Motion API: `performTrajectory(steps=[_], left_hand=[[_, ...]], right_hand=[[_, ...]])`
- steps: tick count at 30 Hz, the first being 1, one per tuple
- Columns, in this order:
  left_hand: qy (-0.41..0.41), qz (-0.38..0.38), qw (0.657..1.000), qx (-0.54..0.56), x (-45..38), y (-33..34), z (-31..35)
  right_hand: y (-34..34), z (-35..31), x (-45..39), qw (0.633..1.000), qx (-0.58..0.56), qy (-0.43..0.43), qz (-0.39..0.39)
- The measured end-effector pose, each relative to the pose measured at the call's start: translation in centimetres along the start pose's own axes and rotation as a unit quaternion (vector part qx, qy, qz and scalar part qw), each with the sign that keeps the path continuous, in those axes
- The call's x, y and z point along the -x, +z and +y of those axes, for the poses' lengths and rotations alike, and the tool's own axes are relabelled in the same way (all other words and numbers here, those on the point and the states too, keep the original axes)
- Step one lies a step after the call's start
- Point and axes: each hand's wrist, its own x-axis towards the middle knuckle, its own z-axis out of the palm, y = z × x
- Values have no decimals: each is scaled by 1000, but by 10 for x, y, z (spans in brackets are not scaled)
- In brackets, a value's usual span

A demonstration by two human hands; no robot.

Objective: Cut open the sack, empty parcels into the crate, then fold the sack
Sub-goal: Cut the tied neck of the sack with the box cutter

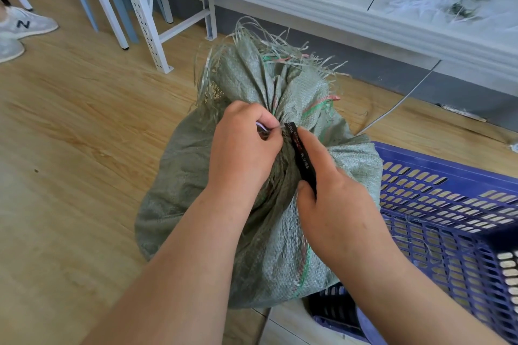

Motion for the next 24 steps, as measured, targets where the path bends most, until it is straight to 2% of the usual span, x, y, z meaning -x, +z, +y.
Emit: performTrajectory(steps=[24], left_hand=[[2,3,1000,-9,1,-1,2]], right_hand=[[1,-6,-1,999,35,7,-2]])
